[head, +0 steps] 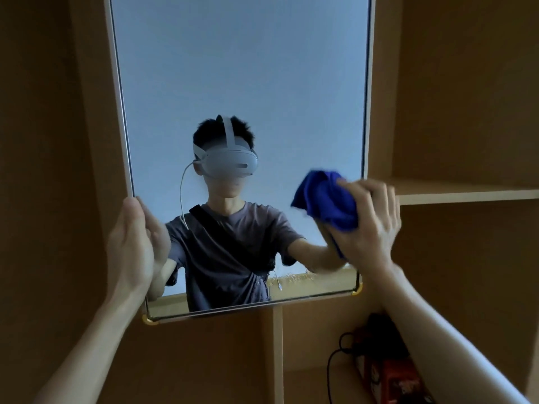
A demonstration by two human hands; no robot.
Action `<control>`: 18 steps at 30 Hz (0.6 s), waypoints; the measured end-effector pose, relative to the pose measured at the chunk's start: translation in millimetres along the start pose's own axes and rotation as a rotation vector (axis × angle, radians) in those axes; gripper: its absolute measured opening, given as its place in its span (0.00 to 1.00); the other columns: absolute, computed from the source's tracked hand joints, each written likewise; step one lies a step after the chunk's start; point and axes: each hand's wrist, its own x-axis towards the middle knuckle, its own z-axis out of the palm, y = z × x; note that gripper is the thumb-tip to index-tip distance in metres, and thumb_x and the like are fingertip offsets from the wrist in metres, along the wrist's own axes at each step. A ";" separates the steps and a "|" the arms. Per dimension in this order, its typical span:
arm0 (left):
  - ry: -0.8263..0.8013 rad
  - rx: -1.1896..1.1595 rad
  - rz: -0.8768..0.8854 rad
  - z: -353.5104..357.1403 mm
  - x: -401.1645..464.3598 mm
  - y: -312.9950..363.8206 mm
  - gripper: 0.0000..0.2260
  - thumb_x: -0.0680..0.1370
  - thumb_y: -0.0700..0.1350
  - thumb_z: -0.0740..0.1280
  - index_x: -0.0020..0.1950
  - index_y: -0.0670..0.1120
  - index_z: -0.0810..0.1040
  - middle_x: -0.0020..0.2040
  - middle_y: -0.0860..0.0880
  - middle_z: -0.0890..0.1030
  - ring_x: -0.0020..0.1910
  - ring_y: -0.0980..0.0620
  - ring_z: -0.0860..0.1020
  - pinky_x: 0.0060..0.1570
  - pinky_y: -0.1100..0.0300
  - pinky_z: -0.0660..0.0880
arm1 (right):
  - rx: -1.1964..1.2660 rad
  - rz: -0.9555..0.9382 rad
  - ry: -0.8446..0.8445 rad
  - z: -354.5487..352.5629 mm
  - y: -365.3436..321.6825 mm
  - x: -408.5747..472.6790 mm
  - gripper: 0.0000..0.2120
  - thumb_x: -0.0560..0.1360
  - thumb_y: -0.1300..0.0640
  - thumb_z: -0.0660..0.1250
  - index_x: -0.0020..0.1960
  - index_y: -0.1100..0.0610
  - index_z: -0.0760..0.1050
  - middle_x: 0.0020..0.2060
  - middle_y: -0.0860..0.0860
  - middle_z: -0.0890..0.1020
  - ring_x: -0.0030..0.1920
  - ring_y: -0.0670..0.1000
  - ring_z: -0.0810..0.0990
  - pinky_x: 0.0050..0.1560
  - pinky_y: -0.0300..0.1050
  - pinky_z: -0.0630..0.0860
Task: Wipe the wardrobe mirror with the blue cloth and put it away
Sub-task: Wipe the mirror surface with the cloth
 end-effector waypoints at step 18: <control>0.029 0.056 0.055 -7.1 -13.1 -15.1 0.16 0.86 0.51 0.48 0.40 0.55 0.67 0.32 0.58 0.73 0.28 0.75 0.72 0.32 0.81 0.65 | -0.067 0.159 0.019 2.7 -7.0 -13.7 0.25 0.73 0.50 0.79 0.64 0.54 0.74 0.54 0.59 0.80 0.50 0.59 0.76 0.46 0.57 0.74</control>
